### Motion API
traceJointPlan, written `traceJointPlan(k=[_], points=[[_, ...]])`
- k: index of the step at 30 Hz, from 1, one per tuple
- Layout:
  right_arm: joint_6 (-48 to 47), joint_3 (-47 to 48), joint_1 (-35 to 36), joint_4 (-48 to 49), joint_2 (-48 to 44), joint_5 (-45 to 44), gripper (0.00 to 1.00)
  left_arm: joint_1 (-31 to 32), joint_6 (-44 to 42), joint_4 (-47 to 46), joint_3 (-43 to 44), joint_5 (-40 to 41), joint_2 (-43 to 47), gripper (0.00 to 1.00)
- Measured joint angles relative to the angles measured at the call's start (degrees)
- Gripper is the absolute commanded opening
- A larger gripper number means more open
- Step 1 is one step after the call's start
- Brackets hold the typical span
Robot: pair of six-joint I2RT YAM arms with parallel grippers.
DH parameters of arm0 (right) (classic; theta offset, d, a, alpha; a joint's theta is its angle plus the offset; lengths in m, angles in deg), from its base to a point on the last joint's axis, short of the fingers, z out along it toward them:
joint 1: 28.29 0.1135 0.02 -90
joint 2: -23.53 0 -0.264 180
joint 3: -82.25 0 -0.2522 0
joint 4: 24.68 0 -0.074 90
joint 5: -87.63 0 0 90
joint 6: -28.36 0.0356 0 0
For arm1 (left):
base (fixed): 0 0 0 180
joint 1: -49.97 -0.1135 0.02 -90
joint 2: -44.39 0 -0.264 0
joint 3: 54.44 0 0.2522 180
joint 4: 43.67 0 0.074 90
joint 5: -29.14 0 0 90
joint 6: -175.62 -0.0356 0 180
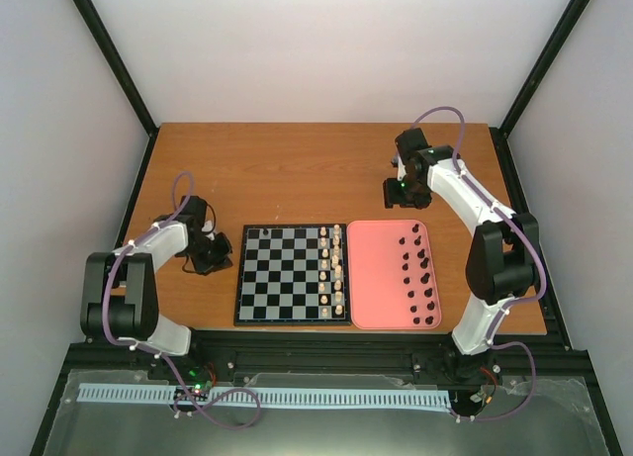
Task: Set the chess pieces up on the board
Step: Move the chessboard to the center of the board.
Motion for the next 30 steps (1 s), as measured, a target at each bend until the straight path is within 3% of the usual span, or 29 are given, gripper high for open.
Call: traceJointPlan(k=[30], points=[[-0.7,-1.8,-1.0,0.4,-1.3,0.6,0.62,4.3,-0.1,-1.8,1.4,-2.0,-5.4,0.01]])
